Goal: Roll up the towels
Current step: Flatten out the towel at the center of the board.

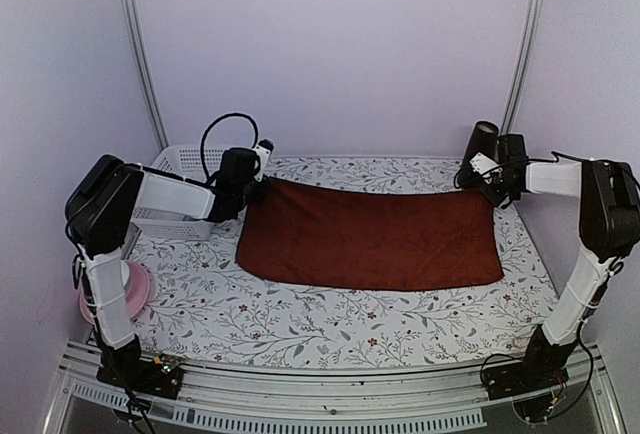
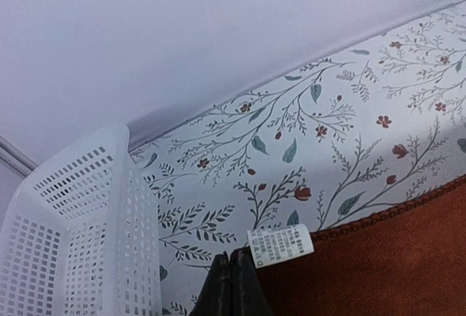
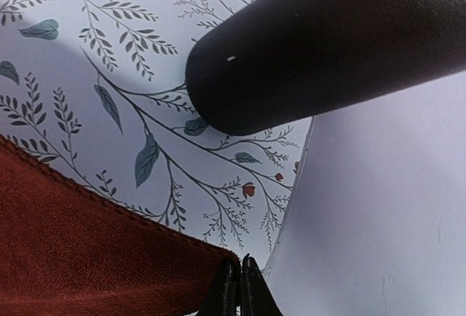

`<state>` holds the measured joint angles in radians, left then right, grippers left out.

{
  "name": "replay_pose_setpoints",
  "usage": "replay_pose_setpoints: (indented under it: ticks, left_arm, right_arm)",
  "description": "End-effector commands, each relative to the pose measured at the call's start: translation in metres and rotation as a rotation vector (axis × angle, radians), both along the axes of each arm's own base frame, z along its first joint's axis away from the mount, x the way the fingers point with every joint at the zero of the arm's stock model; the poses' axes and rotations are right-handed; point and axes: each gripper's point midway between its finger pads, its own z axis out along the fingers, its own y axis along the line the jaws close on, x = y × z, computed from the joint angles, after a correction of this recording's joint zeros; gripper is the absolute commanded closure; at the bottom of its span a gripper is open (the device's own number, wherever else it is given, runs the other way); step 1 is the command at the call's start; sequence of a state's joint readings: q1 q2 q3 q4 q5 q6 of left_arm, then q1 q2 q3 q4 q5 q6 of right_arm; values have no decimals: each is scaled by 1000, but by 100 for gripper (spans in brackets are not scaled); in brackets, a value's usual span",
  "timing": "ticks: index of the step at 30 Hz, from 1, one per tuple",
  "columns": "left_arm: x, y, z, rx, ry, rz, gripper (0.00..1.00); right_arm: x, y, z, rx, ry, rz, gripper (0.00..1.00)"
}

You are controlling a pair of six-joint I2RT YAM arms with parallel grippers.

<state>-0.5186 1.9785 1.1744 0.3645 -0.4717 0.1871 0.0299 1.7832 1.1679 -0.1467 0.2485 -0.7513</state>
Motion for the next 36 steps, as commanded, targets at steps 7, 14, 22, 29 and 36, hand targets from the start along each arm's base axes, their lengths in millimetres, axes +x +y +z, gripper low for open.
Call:
replay_pose_setpoints:
  ticks: [7,14,22,29,36]
  left_arm:
    - [-23,0,103,-159,-192,-81,100]
    - [-111,6,155,-232,-275,-85,100]
    - [-224,13,184,-353,-342,-103,100]
    - [-269,11,209,-392,-372,-131,100]
    - [-172,-25,139,-181,-155,-88,100]
  right_arm:
    - [-23,1,93,92,-225,22,98]
    - [-88,14,140,139,-281,85,98]
    - [-189,25,206,165,-425,148,98]
    - [-221,15,234,129,-490,101,98]
    - [-148,6,153,106,-322,48,98]
